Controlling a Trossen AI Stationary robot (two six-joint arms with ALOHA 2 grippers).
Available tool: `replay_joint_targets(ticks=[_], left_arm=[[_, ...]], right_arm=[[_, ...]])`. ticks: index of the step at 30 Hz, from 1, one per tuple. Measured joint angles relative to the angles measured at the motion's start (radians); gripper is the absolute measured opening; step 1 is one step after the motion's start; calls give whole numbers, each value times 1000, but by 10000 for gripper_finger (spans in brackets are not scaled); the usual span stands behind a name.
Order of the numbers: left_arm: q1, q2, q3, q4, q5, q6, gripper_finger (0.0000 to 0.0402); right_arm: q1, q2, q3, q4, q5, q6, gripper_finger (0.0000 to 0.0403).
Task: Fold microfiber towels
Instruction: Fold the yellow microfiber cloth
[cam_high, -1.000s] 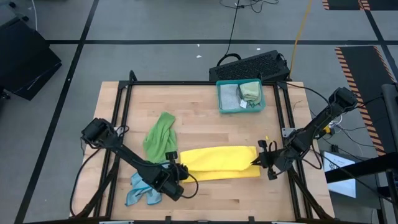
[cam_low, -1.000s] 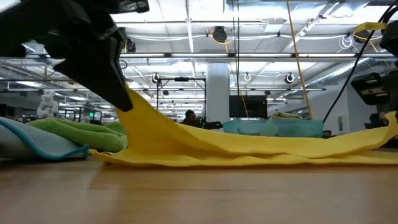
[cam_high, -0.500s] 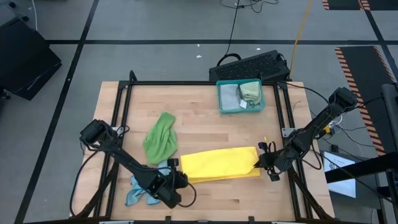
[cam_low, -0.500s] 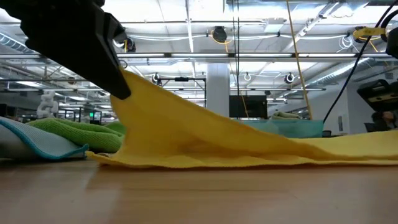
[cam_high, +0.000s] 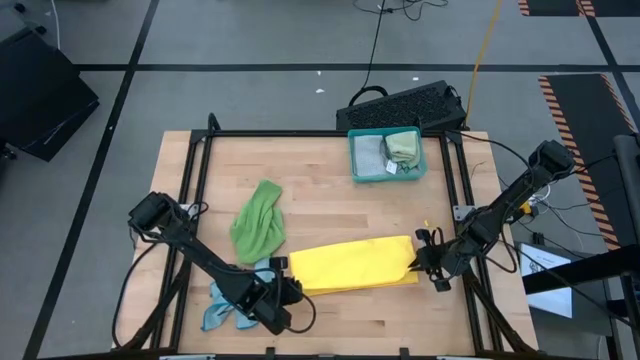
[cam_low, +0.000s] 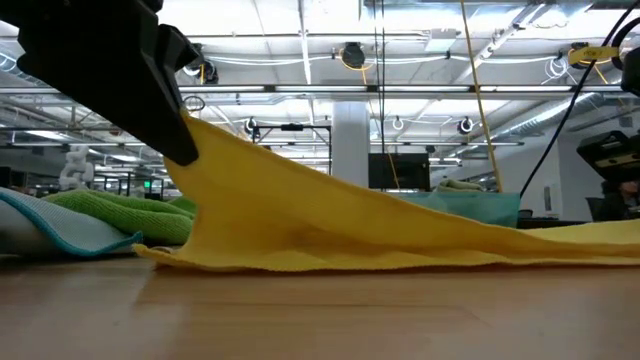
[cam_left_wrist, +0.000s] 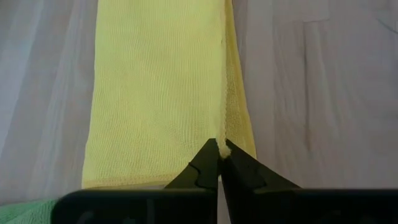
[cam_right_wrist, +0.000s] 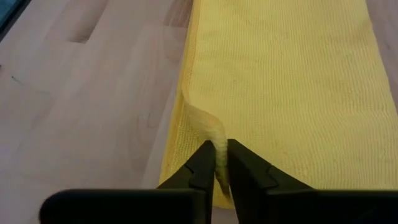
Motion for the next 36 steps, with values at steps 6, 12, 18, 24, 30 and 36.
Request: replay_joint_targets(ticks=[6,12,18,24,30,36], left_arm=[[0,0,0,37,13,-1,9],[0,0,0,33,14,-44,44],[0,0,0,45,14,-60,90],[0,0,0,45,12,-41,107],[19,0,0,45,-20,-26,97],[68,0,-28,132,-45,-18,93]], right_arm=[[0,0,0,-4,-1,15,62],[0,0,0,-34,-13,55,115],[0,-14,0,-81,-84,82,182],[0,-100,6,-148,-223,154,207],[0,-202,8,-211,-240,232,201],[0,-233,1,-42,-10,162,197]])
